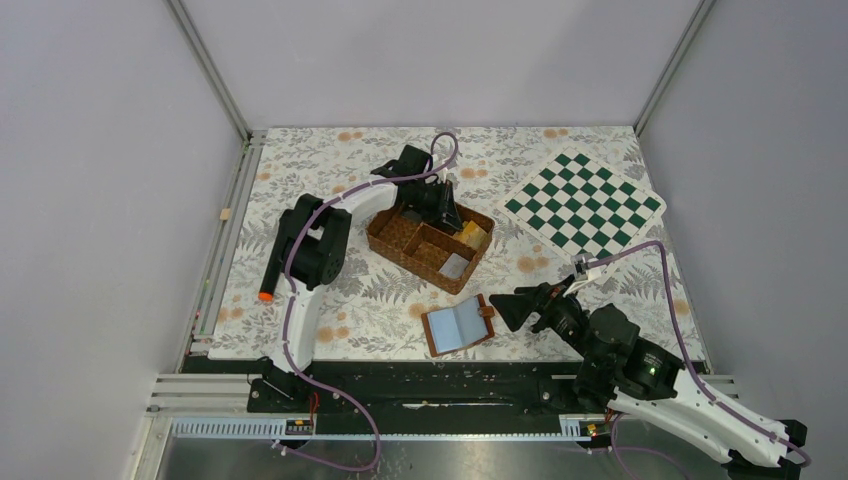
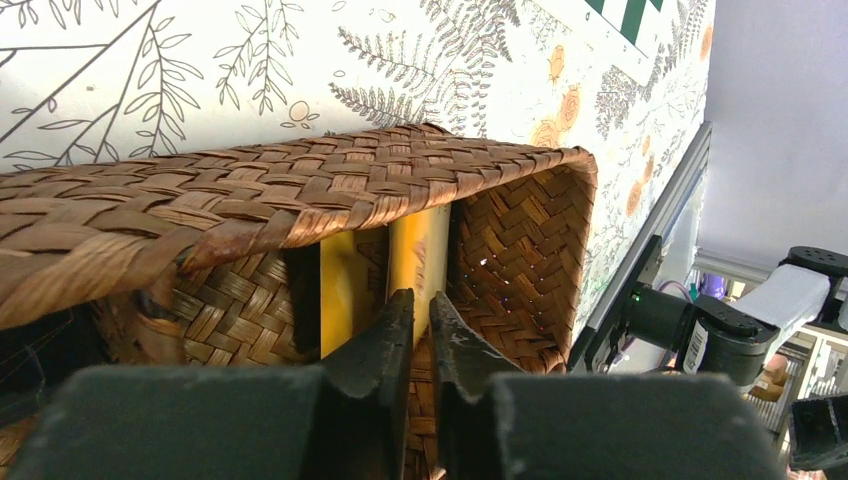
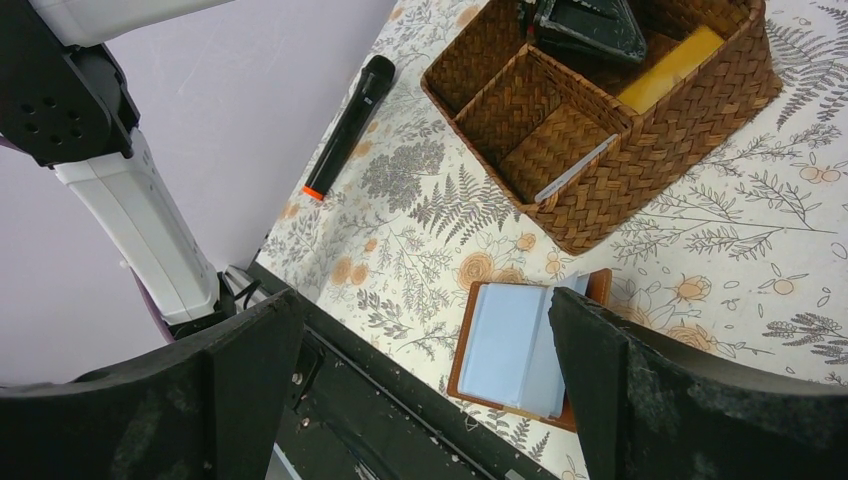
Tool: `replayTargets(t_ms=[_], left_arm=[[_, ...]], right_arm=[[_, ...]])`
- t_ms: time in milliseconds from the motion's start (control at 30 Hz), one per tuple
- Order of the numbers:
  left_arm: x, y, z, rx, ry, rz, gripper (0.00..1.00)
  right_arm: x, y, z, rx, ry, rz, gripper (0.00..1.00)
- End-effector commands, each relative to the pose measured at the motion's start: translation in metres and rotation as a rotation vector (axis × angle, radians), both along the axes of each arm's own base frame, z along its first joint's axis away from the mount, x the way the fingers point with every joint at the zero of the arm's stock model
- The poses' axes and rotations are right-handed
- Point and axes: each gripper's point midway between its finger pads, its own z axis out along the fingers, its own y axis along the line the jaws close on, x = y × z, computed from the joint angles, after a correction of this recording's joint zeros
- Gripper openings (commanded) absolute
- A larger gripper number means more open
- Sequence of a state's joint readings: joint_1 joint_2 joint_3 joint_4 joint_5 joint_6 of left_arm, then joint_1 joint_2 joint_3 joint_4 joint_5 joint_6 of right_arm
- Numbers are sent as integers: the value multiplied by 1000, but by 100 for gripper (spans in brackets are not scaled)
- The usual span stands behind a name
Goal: Take the credit cards out of the card holder
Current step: Place the credit card in the storage box, then reset both arms
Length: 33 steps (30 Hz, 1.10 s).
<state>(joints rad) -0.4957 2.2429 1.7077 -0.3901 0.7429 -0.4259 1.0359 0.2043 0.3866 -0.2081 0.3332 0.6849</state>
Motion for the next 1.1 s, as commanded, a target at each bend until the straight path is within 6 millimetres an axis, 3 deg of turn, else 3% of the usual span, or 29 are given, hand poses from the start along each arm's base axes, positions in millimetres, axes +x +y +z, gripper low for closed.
replayTargets(t_ms=[0,433,600,767,900,967,1067], left_arm=[[10,6,0,46,-86,22,17],[9,6,20,24,-109,19,25],[6,2,59,-36,-154,4,27],[0,0,101,-98,-197,-5,34],[-9,3,128,-127,-224,-3,45],[-15,6,140,-136,-234,-1,59],[-30,16,154,-128,-256,11,69]], right_arm=[[7,-1,12,31,-35,-31,100],[7,0,14,32,-37,-27,100],[9,0,8,12,-18,-43,99],[9,-4,-12,-64,71,-72,99],[3,3,-21,-102,108,-25,100],[1,5,-26,-115,128,-10,98],[-3,7,-36,-130,160,5,96]])
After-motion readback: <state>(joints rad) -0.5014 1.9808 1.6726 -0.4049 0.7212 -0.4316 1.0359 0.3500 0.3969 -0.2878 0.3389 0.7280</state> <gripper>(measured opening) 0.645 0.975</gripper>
